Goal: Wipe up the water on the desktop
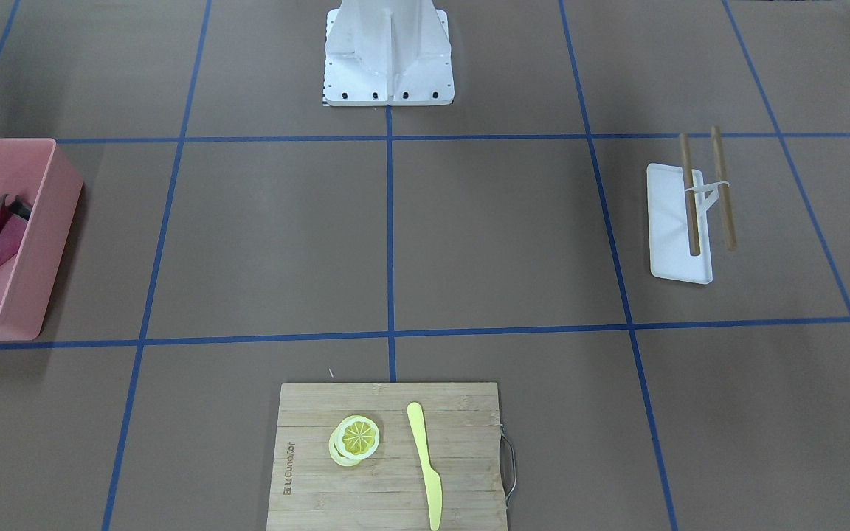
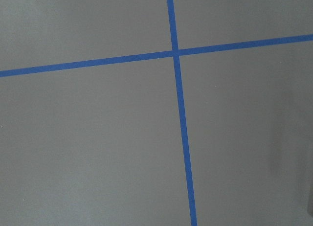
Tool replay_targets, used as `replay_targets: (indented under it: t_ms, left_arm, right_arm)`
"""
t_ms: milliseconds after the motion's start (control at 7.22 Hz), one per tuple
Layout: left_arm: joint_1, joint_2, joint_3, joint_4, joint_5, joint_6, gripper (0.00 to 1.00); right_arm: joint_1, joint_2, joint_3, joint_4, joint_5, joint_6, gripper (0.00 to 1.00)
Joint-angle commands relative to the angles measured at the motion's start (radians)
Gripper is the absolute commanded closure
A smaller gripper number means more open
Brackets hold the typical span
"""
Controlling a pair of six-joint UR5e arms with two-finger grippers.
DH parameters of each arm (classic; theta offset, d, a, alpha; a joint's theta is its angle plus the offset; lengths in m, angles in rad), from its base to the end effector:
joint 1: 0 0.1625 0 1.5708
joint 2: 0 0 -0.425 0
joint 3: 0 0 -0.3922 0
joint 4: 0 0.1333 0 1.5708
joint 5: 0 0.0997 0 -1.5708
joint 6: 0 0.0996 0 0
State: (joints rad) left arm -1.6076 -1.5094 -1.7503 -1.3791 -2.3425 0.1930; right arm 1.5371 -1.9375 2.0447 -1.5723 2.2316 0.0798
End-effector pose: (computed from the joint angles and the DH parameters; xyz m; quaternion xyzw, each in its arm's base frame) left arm -0.0806 -0.4549 0.6190 0.0093 0.3775 0.0584 0.9241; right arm 0.0605 -0.3472 0.5850 0.0315 -0.3263 0.0046 0.9447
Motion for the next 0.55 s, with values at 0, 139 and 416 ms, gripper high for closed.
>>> replay_targets:
  t_ms: [0,139,416]
  left_arm:
    - [0.000,0.000,0.000,0.000,0.000,0.000,0.01]
    - [0.000,0.000,0.002,0.000,0.000,0.000,0.01]
    - [0.000,0.000,0.002,0.000,0.000,0.000,0.01]
  right_arm:
    - [0.000,0.000,0.000,0.000,0.002,0.000,0.00]
    - [0.000,0.000,0.000,0.000,0.002,0.000,0.00]
    - [0.000,0.000,0.005,-0.002,0.019,0.000,0.00]
